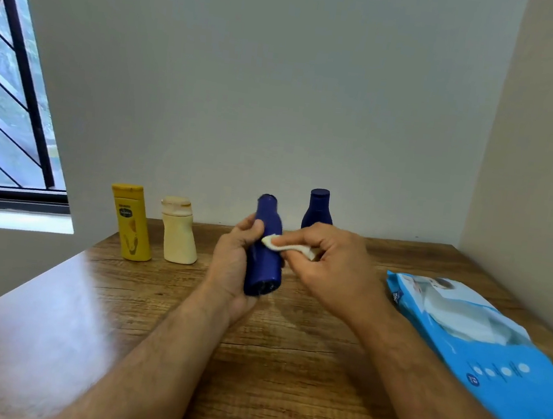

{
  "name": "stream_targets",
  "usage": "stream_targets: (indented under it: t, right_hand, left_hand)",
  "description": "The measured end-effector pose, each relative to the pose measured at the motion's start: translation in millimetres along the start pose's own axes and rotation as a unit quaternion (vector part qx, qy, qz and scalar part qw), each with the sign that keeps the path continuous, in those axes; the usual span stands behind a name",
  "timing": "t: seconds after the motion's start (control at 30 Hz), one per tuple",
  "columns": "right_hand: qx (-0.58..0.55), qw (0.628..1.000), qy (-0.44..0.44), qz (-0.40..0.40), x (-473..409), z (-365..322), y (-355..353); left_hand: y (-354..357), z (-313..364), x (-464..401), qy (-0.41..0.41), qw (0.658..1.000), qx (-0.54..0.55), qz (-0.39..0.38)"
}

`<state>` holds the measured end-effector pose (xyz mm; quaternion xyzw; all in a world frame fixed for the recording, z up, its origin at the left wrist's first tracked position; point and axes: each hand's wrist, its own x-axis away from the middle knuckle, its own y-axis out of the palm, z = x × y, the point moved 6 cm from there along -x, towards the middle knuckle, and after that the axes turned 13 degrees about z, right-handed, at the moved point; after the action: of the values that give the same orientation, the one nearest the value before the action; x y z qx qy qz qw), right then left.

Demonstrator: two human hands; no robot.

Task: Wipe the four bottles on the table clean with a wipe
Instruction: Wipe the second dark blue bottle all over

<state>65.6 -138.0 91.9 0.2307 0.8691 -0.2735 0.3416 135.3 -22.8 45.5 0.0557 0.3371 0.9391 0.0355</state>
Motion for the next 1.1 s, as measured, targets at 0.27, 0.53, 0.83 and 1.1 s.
stream_targets:
  t: [0.27, 0.53, 0.83, 1.1]
  right_hand:
    - [-0.070, 0.996, 0.040, -0.040, 5, -3, 7]
    - [-0.052, 0.990, 0.065, 0.111, -3, 8, -13]
    - [-0.059, 0.994, 0.029, -0.093, 6, 1, 15]
    - [-0.006, 0.993, 0.018, 0.115, -6, 10, -13]
  left_hand:
    - [0, -3, 6, -0.039, 0.999, -0.034, 0.000]
    - [14, -19, 18, -0.083, 0.986, -0.073, -0.123]
    - [4, 7, 9, -0.045, 0.997, 0.035, -0.046]
    - [15, -4, 21, -0.021, 0.997, -0.059, -0.050]
